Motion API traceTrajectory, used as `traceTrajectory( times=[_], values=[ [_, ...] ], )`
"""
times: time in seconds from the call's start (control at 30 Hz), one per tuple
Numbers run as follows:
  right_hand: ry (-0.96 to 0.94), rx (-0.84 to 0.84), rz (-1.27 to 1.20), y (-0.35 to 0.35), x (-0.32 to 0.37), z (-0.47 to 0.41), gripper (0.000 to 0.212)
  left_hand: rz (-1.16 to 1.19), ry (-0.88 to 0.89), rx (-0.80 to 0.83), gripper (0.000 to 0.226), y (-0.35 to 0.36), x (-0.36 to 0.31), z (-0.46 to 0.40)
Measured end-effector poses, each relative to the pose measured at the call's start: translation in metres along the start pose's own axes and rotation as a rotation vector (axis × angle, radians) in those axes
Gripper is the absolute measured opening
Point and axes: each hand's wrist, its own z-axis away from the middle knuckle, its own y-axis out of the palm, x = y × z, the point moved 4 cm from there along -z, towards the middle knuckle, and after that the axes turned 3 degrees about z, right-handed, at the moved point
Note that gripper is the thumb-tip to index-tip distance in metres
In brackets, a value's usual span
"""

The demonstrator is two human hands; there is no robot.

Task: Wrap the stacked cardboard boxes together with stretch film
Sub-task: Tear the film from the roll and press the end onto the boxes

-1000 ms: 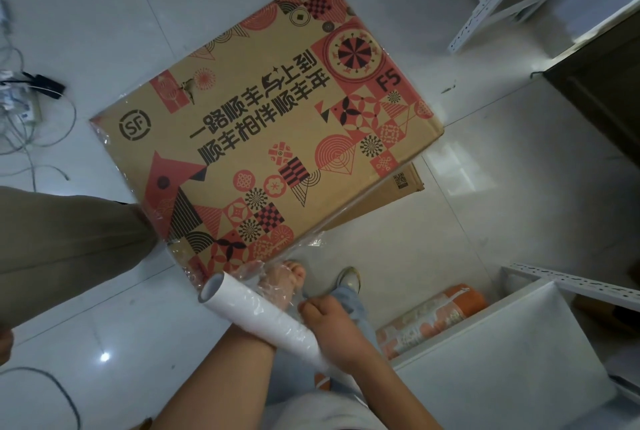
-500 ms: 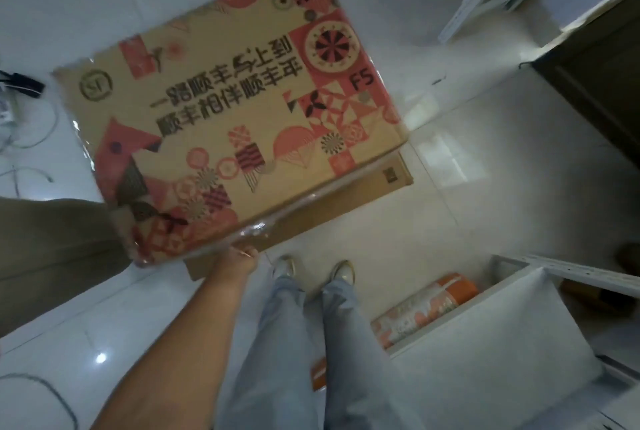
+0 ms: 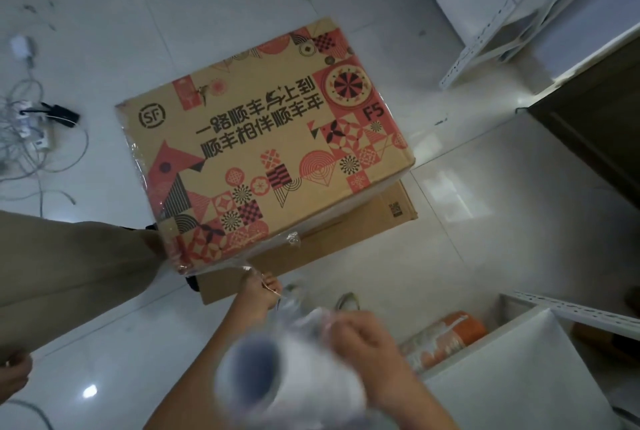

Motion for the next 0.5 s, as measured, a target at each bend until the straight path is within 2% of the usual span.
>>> traceTrajectory(
  times=[0.07, 0.13, 0.17, 0.33, 0.4, 0.43, 0.5],
  values=[
    [0.085, -0.315, -0.109, -0.042, -0.002, -0.015, 0.029, -0.034, -0.043, -0.003, 0.035, 0.003, 0.005, 0.002],
    [0.056, -0.51, -0.028, -0.089, 0.014, -0.03, 0.03, -0.001, -0.053, -0.004, 0.038, 0.01, 0.008, 0.008],
    [0.018, -0.561, 0.047, -0.111, 0.025, -0.04, 0.031, -0.005, -0.032, 0.036, 0.039, 0.015, 0.009, 0.012],
    [-0.084, -0.75, 0.193, -0.178, 0.071, -0.094, 0.025, -0.051, 0.006, 0.032, 0.04, 0.034, 0.021, 0.022],
    [-0.121, -0.825, 0.161, -0.185, 0.084, -0.115, 0.029, -0.002, 0.019, 0.004, 0.044, 0.041, 0.022, 0.023],
    [-0.133, -0.836, 0.152, -0.184, 0.089, -0.124, 0.028, 0.096, 0.004, -0.009, 0.047, 0.044, 0.023, 0.023],
    [-0.144, -0.792, 0.233, -0.175, 0.099, -0.143, 0.032, 0.232, -0.011, -0.006, 0.049, 0.053, 0.025, 0.022]
  ],
)
